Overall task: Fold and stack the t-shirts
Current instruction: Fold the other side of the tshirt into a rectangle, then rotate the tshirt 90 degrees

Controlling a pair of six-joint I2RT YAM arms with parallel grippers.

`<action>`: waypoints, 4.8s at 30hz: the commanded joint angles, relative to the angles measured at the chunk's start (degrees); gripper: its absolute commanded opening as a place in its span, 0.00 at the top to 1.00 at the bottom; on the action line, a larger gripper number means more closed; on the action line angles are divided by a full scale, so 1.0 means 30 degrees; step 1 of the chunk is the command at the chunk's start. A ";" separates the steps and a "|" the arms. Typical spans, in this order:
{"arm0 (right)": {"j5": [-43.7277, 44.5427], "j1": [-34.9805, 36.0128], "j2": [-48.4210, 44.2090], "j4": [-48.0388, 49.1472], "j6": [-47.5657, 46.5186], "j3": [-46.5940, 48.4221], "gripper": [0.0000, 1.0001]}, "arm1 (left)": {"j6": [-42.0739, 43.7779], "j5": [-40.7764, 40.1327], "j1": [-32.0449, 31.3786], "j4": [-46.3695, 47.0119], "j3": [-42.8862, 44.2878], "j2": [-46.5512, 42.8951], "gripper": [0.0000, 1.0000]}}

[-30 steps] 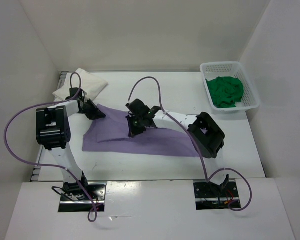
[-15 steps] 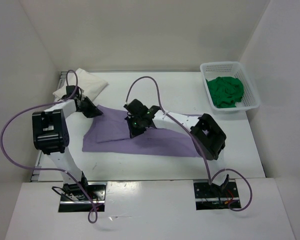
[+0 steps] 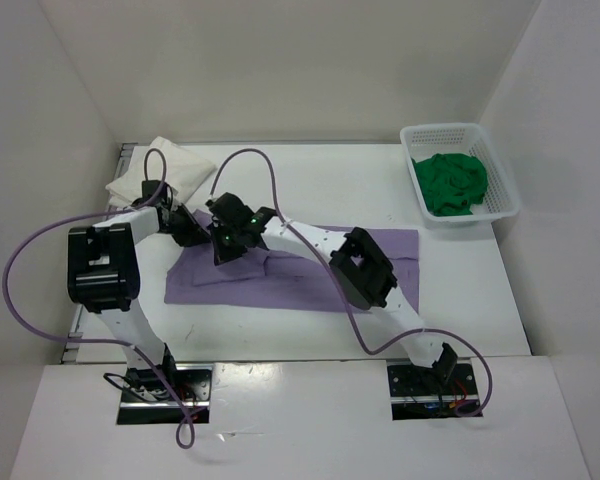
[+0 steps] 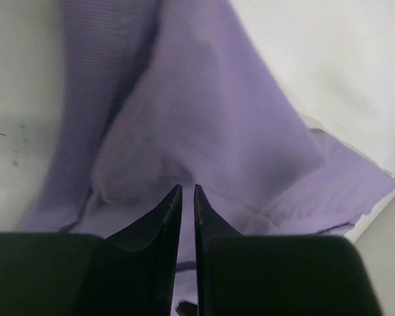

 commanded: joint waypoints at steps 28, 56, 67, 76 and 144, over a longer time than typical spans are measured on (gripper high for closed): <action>0.0058 0.0144 0.2917 -0.1268 0.1366 0.2415 1.00 | 0.0426 0.0483 0.0719 0.0407 0.0289 0.1820 0.82; -0.4337 0.0471 -0.3734 -0.0537 -0.1329 -0.4237 1.00 | 0.0631 0.0835 0.1540 0.0231 0.1256 0.1822 0.85; -0.0968 -0.1292 -0.3997 0.0578 -0.0890 -0.7398 1.00 | 0.1186 0.0659 0.1366 -0.0120 0.0495 -0.0258 0.85; -0.1612 -0.1468 -0.4552 0.1312 0.0192 -0.9540 1.00 | 0.1363 0.0278 0.1364 -0.0880 -0.0062 -0.2483 0.85; 0.1669 -1.1635 -0.1910 0.0545 0.8866 0.2154 0.20 | -0.5927 -0.0776 -1.5390 0.5466 -0.4810 -0.4219 0.41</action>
